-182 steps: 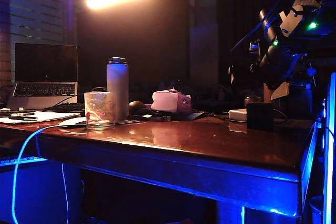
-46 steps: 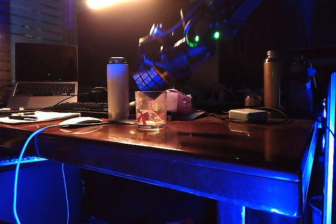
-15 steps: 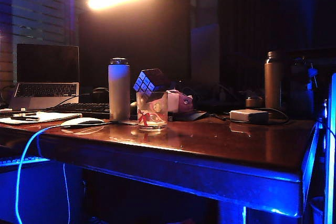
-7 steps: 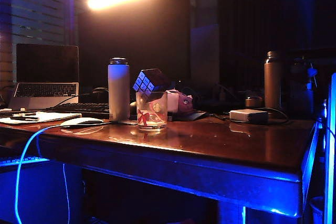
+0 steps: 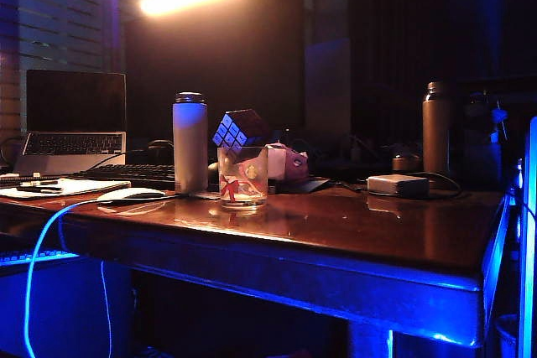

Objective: Stack the Rubik's Cube on top of the glass cup.

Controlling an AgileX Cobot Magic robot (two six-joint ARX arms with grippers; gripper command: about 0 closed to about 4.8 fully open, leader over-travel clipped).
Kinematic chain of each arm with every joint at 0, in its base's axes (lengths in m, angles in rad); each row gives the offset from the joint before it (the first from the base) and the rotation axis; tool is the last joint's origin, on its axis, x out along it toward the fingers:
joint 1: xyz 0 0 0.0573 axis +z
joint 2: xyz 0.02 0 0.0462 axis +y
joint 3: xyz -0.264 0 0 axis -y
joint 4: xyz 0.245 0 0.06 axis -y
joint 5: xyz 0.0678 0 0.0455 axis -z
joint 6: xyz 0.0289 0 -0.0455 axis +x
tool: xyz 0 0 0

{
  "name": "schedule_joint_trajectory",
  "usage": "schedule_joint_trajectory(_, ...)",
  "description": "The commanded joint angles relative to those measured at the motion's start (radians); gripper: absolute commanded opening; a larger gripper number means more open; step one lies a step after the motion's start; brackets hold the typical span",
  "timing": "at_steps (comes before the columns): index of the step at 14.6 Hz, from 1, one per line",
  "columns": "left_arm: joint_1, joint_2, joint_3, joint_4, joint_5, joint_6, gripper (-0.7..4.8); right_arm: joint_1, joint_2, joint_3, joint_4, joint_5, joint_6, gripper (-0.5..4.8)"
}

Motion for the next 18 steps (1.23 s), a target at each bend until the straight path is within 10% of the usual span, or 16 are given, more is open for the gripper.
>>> schedule_joint_trajectory(1,-0.001,-0.090,-0.041,0.023,-0.021,0.041,-0.04,-0.002,-0.142,-0.196,0.050,0.052,0.019,-0.01)
schedule_joint_trajectory(18,-0.001,-0.311,-0.311,0.093,-0.075,0.061,-0.04,-0.001,-0.375,-0.743,0.232,0.200,0.135,-0.01)
